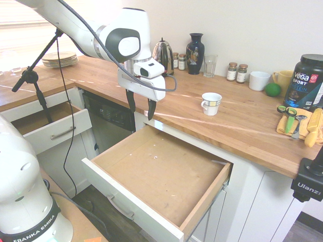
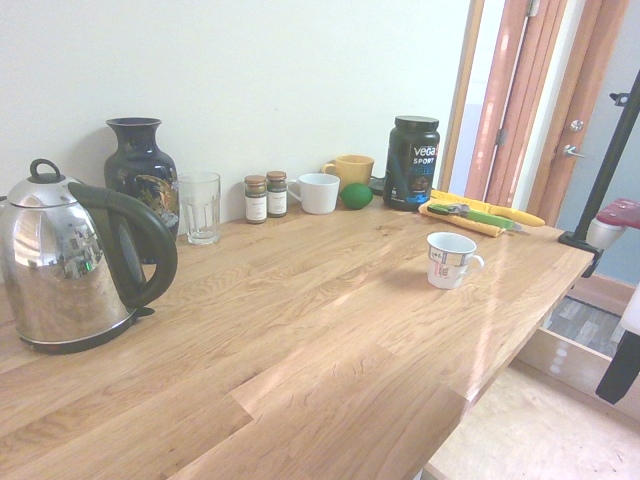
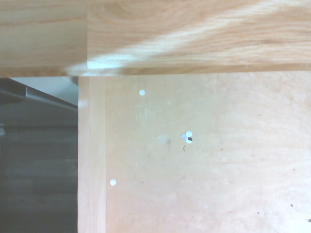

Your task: Put cup in the drawer

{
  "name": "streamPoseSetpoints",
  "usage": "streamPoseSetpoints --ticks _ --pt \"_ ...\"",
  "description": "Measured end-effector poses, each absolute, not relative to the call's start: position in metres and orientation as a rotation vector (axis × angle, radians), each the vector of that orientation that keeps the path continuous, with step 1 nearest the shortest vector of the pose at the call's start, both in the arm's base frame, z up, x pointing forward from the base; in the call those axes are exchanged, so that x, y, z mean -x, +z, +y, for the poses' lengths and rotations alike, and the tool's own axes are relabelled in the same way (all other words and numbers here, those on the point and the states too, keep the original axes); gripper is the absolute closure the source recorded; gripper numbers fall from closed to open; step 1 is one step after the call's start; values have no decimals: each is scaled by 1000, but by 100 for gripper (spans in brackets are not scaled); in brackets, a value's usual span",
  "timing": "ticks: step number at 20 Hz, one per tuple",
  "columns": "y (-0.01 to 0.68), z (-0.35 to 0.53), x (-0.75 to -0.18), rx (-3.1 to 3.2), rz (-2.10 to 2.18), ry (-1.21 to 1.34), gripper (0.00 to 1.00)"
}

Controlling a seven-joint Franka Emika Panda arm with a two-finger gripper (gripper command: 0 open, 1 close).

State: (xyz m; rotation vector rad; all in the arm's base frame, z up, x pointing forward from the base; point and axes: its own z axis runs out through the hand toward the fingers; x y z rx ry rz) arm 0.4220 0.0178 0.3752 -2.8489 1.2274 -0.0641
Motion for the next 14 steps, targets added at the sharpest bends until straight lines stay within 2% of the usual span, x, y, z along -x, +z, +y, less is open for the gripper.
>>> streamPoseSetpoints --ticks 7,14 --pt "372 10 -429 2873 1226 -90 0" --pt "389 -16 -471 2934 1238 -146 0"
